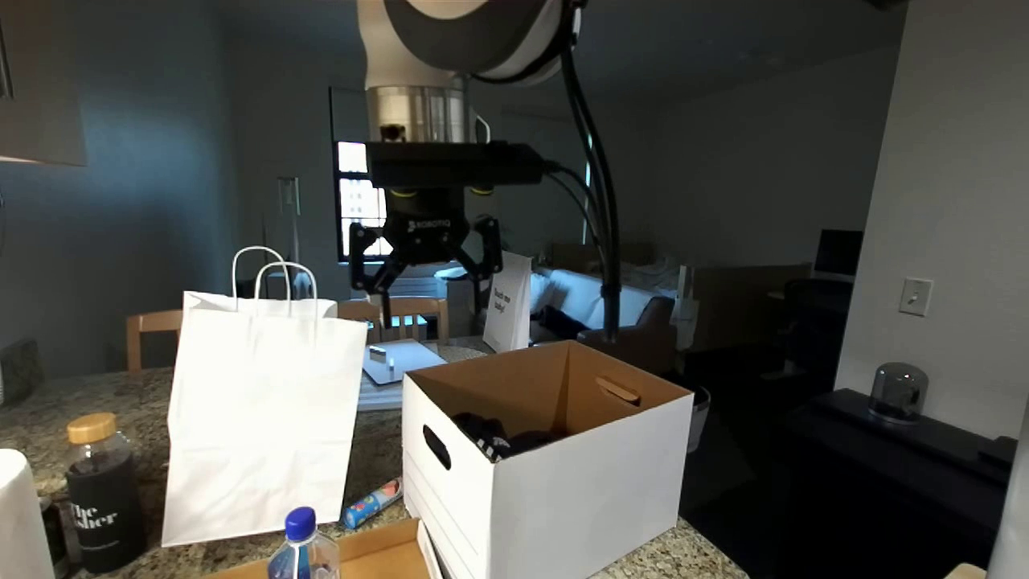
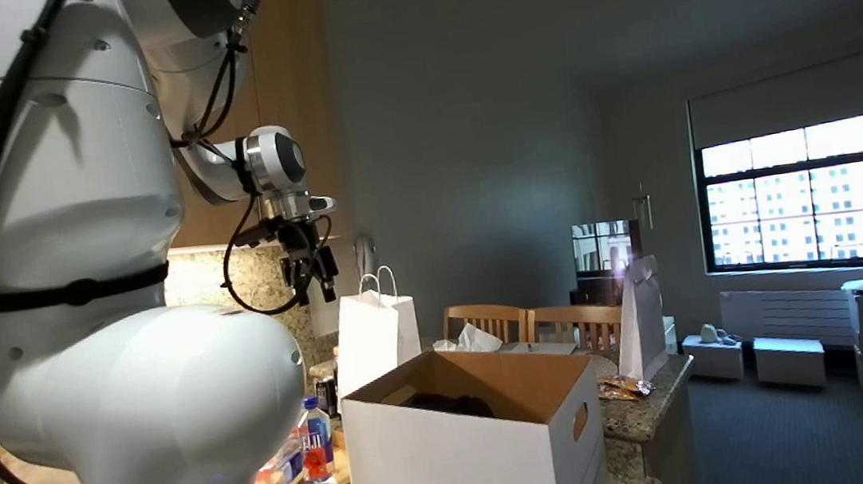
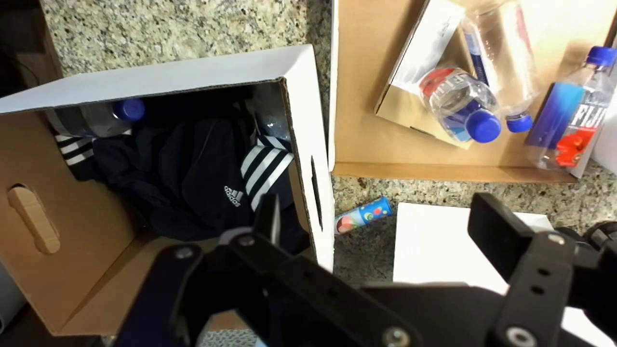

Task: Put three bottles of water in the box

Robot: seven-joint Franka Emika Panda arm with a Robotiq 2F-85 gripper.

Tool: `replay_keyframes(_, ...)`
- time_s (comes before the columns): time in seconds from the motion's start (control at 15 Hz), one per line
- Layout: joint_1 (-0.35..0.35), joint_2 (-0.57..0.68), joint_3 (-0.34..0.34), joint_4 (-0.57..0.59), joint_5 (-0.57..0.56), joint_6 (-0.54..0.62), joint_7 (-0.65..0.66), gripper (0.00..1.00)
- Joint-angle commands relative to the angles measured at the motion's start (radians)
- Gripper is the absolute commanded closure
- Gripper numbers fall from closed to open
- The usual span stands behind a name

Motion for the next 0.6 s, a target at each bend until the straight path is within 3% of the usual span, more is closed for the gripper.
replay_keyframes(0.0, 0.058, 0.126, -0.016, 0.102, -0.050, -0.017, 0.028, 0.00)
replay_keyframes(0.53, 0.177, 0.326, -0.081, 0.256, 0.036, 0.026, 0.001, 0.00)
